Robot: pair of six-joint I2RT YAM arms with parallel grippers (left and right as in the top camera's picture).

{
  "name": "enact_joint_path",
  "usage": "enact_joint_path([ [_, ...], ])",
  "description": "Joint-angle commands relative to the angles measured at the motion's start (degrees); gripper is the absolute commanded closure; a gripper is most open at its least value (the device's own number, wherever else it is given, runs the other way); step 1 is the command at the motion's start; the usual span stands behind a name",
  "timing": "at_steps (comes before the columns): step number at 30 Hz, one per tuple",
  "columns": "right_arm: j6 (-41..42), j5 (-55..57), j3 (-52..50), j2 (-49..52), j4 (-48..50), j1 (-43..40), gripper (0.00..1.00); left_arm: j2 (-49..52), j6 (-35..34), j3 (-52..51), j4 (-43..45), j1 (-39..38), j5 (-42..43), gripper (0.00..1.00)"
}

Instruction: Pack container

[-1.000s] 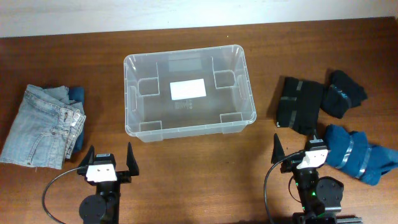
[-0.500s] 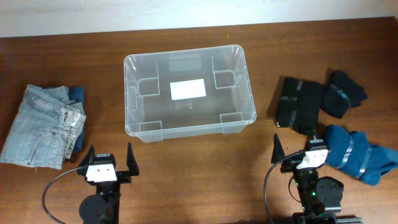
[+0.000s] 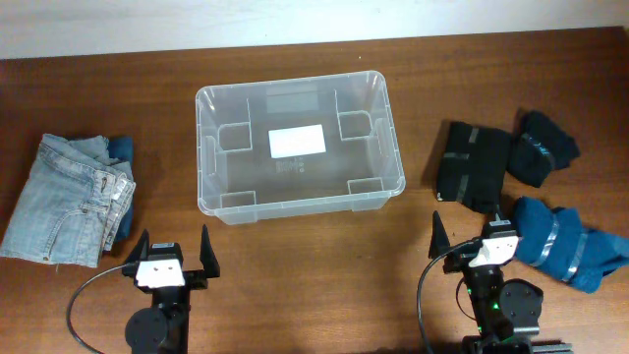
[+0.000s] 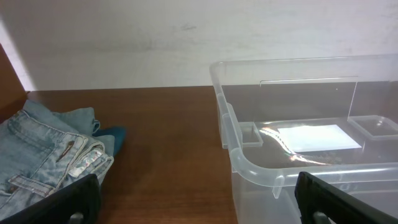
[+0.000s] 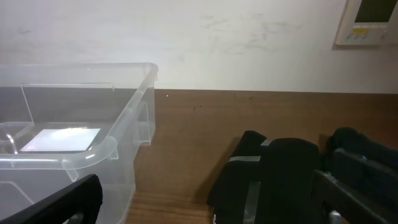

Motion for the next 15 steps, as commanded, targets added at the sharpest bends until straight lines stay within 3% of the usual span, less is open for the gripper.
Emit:
enact_joint_path([
  [1, 0.07, -0.90, -0.35, -0.59, -0.11, -0.26, 0.02, -0.37, -0.15, -0.46, 0.15, 0.20, -0.35, 0.01],
  [15, 0.07, -0.90, -0.35, -0.59, -0.11, -0.26, 0.02, -0.37, 0.74, -0.46, 0.52, 0.24, -3.41, 0.01],
])
